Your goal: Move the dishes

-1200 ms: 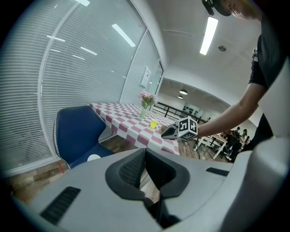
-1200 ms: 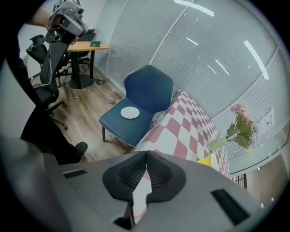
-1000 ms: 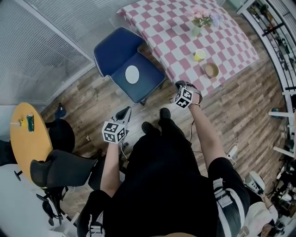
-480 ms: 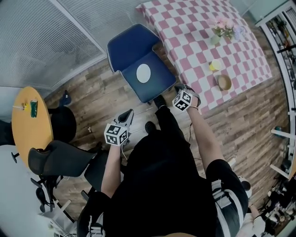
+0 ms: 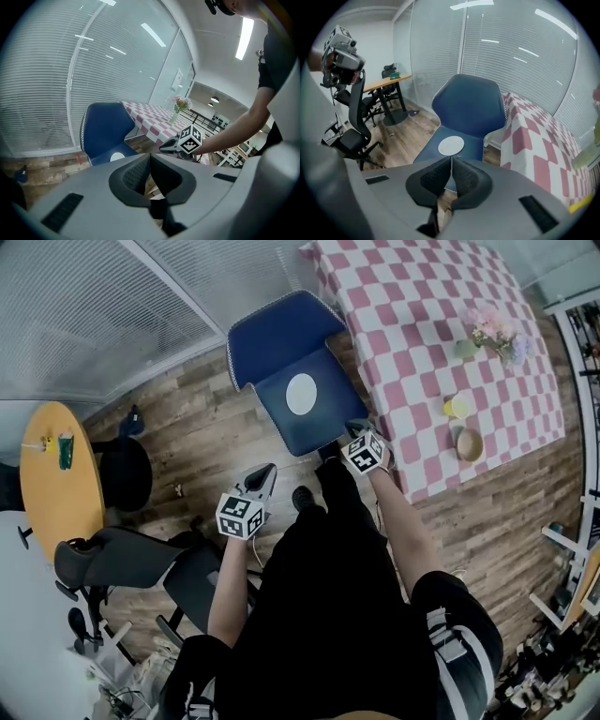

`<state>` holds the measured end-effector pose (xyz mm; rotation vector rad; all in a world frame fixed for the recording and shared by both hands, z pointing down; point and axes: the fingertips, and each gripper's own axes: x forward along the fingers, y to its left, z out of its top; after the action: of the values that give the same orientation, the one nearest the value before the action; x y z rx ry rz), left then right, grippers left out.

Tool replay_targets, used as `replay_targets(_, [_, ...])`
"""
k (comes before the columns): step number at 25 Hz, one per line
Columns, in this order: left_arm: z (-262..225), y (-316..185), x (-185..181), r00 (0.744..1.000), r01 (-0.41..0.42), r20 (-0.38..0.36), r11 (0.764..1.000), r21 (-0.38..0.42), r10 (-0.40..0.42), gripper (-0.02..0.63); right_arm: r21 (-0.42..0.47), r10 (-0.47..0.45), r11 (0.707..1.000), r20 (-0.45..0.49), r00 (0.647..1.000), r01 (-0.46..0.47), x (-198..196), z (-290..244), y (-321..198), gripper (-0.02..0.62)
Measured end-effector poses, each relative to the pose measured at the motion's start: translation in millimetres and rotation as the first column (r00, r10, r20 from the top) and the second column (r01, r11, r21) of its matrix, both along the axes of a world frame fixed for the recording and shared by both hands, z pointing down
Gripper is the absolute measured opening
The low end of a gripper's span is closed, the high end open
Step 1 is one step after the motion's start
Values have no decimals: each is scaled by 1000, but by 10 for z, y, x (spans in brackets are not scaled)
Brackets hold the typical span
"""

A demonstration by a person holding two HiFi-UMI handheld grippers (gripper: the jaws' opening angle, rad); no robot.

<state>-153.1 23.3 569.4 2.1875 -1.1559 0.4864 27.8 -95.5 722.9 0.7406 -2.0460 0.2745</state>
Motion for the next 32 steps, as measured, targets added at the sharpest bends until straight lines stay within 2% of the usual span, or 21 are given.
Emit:
replay_targets(5, [182,-322,-136,997,68,-25,997,-41,-70,23,-90,27,996,57,998,-21,-240,322,-145,28])
replay_targets(15, [671,-768,-353,990,132,-36,985,-114,-137,23,-195,-31,980,89,996,48,-597,1050,-576,44])
replay_targets(20, [1001,-845,-277,990,123,-45,980,-159,-131,23,-228,-76,969,89,993,95,-764,1485,-780,51])
replay_targets(32, [1832,-1089,-211,990,118,-49,971,-208,-131,23,-317,-30,946,132,991,70,-1028,2461,-1057,61])
